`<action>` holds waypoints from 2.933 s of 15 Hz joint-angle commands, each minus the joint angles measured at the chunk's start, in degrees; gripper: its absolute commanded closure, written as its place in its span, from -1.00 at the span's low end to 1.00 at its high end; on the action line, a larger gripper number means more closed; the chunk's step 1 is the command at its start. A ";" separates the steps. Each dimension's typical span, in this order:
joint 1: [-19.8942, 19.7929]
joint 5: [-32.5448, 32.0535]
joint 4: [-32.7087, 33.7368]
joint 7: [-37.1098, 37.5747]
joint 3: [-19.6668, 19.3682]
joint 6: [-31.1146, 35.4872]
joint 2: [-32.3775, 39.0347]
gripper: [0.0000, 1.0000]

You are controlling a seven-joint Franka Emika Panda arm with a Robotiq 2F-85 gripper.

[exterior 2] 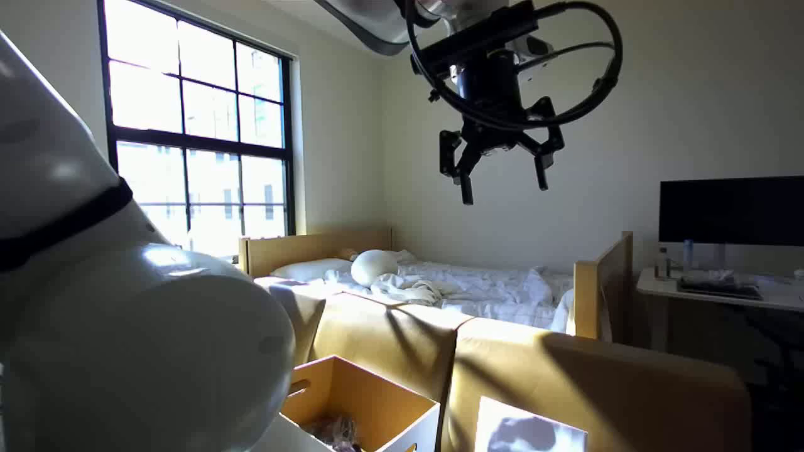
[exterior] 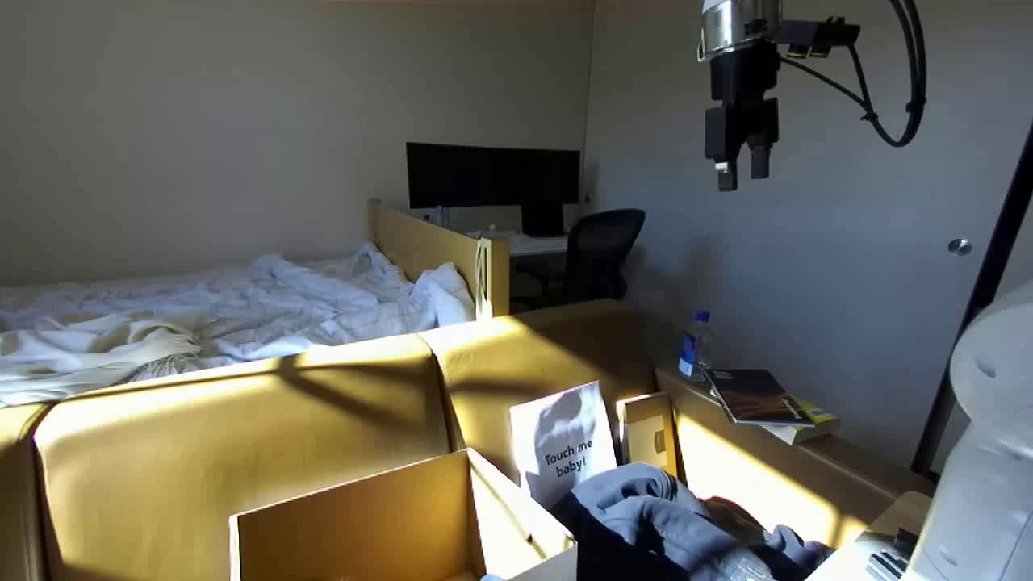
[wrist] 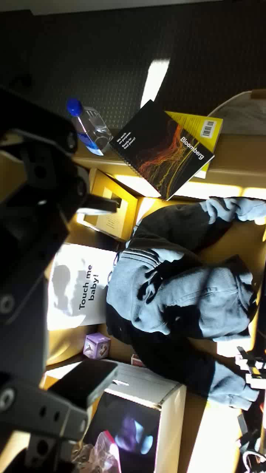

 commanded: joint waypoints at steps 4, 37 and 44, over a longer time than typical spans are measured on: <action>0.86 -0.31 0.12 0.36 -0.61 -0.19 0.01 -1.00; -1.79 -32.23 1.18 64.77 -15.11 52.25 68.97 -1.00; 4.65 -39.76 6.28 75.91 -23.24 63.46 78.95 -1.00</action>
